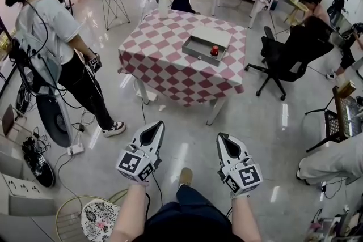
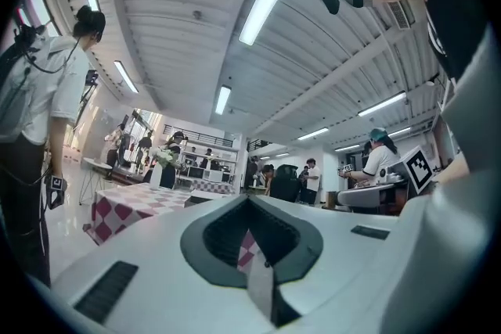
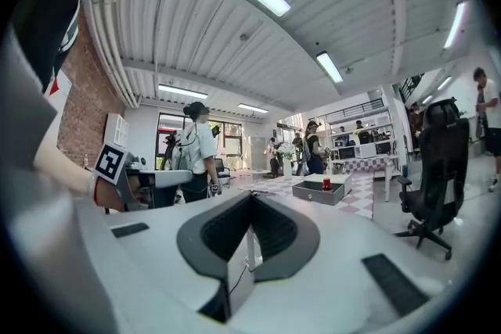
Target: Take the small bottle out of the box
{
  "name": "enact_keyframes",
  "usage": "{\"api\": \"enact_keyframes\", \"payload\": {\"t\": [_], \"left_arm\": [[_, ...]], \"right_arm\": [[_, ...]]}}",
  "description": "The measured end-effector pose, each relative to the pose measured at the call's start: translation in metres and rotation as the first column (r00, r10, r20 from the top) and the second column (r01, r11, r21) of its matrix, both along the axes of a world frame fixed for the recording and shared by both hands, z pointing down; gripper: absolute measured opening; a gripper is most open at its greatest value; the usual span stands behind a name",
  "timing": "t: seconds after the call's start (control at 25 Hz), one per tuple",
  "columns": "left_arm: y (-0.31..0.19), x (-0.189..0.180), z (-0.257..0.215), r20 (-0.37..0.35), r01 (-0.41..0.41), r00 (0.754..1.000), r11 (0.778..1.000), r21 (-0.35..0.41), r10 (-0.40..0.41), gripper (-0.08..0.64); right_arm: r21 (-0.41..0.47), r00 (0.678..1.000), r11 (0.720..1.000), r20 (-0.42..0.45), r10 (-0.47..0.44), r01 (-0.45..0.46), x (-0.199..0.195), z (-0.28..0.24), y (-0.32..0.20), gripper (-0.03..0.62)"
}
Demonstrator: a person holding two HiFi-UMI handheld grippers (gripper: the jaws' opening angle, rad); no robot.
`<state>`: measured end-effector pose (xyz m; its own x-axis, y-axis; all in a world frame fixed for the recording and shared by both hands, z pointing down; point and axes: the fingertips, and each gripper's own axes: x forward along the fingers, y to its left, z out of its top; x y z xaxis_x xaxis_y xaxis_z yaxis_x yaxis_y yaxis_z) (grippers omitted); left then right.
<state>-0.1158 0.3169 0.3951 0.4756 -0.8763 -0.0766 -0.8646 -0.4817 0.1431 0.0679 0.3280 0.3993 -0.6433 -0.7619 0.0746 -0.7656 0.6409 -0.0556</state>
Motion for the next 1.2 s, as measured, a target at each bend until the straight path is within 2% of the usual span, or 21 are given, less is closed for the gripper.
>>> {"api": "enact_keyframes", "payload": {"t": [0.84,1.2], "left_arm": [[-0.119,0.007,-0.001,0.024,-0.009,1.0,1.0,-0.009,0.01,0.0],[-0.163,0.018,0.006,0.011,-0.013,1.0,1.0,-0.013,0.013,0.0]], "right_arm": [[-0.028,1.0,1.0,0.022,-0.005,0.006,0.008,0.007,-0.128,0.005],[-0.032,1.0,0.999,0.016,-0.007,0.008,0.016,0.018,-0.171,0.005]]}}
